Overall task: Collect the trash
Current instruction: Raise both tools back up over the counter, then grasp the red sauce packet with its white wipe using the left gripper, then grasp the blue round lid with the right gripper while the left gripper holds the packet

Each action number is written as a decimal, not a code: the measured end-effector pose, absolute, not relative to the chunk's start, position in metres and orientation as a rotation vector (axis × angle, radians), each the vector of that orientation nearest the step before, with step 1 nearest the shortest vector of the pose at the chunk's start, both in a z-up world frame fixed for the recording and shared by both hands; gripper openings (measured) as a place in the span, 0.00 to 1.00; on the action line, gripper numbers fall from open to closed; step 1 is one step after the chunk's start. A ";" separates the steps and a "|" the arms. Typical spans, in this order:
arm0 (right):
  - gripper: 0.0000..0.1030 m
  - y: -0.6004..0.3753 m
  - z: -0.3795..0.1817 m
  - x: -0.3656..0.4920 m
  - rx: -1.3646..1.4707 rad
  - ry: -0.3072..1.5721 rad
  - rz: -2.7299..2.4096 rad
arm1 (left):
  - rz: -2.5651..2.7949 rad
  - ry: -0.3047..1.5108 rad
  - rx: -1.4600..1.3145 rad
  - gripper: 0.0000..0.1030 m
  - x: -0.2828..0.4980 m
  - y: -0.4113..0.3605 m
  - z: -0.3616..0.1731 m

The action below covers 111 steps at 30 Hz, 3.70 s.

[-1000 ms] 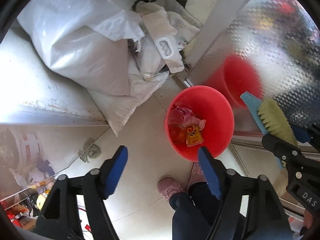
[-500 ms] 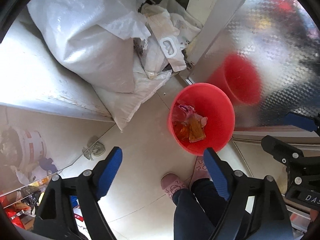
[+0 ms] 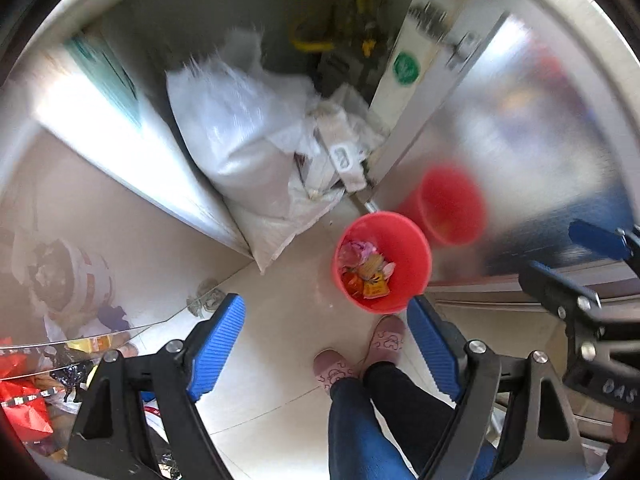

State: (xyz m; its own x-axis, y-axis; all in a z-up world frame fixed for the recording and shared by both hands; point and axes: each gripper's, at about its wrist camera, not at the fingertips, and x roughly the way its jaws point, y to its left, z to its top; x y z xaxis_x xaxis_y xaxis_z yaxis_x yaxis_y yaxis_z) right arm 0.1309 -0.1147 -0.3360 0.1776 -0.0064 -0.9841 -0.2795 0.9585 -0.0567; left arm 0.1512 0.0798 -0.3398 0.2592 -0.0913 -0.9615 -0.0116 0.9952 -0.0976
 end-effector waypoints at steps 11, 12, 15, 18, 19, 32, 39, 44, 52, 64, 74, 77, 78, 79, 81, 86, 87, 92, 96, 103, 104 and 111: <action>0.89 -0.112 -0.220 0.128 -0.282 1.196 0.186 | -0.054 1.190 -0.104 0.80 0.139 0.082 -0.214; 0.90 -0.112 -0.211 0.127 -0.285 1.182 0.178 | -0.054 1.179 -0.105 0.80 0.139 0.083 -0.204; 0.94 -0.114 -0.188 0.124 -0.292 1.137 0.161 | -0.063 1.143 -0.112 0.80 0.138 0.081 -0.177; 0.97 -0.116 -0.170 0.123 -0.285 1.093 0.144 | -0.062 1.120 -0.109 0.80 0.139 0.078 -0.156; 0.97 -0.117 -0.165 0.123 -0.285 1.082 0.134 | -0.065 1.113 -0.108 0.80 0.140 0.077 -0.151; 0.97 -0.143 -0.107 0.140 -0.235 1.005 0.030 | -0.143 1.018 0.009 0.80 0.183 0.046 -0.088; 0.97 -0.169 -0.091 0.177 -0.192 0.986 -0.013 | -0.181 1.000 0.066 0.80 0.238 0.020 -0.068; 0.97 -0.195 -0.077 0.210 -0.156 0.963 -0.036 | -0.207 0.973 0.116 0.80 0.285 -0.007 -0.052; 0.97 -0.246 -0.068 0.268 -0.120 0.962 -0.075 | -0.236 0.983 0.136 0.80 0.363 -0.060 -0.043; 0.97 -0.323 -0.071 0.325 -0.026 1.022 -0.152 | -0.346 1.045 0.225 0.79 0.464 -0.140 -0.055; 0.97 -0.385 -0.092 0.368 0.115 1.063 -0.308 | -0.513 1.068 0.398 0.79 0.544 -0.220 -0.079; 0.97 -0.406 -0.105 0.379 0.163 1.085 -0.346 | -0.544 1.062 0.442 0.79 0.564 -0.242 -0.090; 0.97 -0.411 -0.109 0.383 0.174 1.094 -0.354 | -0.552 1.061 0.447 0.79 0.570 -0.248 -0.093; 0.97 -0.417 -0.114 0.387 0.185 1.104 -0.360 | -0.561 1.061 0.451 0.79 0.575 -0.254 -0.097; 0.97 -0.425 -0.122 0.393 0.205 1.118 -0.367 | -0.584 1.068 0.458 0.76 0.585 -0.263 -0.105; 0.97 -0.441 -0.138 0.407 0.239 1.146 -0.375 | -0.627 1.102 0.484 0.65 0.607 -0.282 -0.127; 0.97 -0.444 -0.139 0.409 0.241 1.148 -0.380 | -0.633 1.107 0.497 0.61 0.610 -0.285 -0.131; 0.97 -0.458 -0.145 0.414 0.263 1.160 -0.398 | -0.674 1.138 0.523 0.46 0.617 -0.294 -0.145; 0.97 -0.464 -0.147 0.417 0.278 1.169 -0.407 | -0.685 1.151 0.545 0.32 0.618 -0.300 -0.152; 0.97 -0.469 -0.147 0.418 0.282 1.181 -0.408 | -0.718 1.150 0.524 0.14 0.613 -0.299 -0.151; 0.97 -0.468 -0.148 0.417 0.281 1.179 -0.406 | -0.726 1.145 0.517 0.12 0.611 -0.297 -0.149; 0.97 -0.451 -0.142 0.416 0.282 1.168 -0.364 | -0.721 1.105 0.458 0.08 0.595 -0.288 -0.124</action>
State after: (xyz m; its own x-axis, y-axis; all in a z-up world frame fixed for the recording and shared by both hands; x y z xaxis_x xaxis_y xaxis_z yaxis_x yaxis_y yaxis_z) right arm 0.4162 -0.4505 -0.1421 0.3448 -0.1315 -0.9294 0.4200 0.9071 0.0275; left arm 0.5951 -0.2876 -0.1238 0.2625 -0.2940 -0.9190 0.7227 0.6911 -0.0147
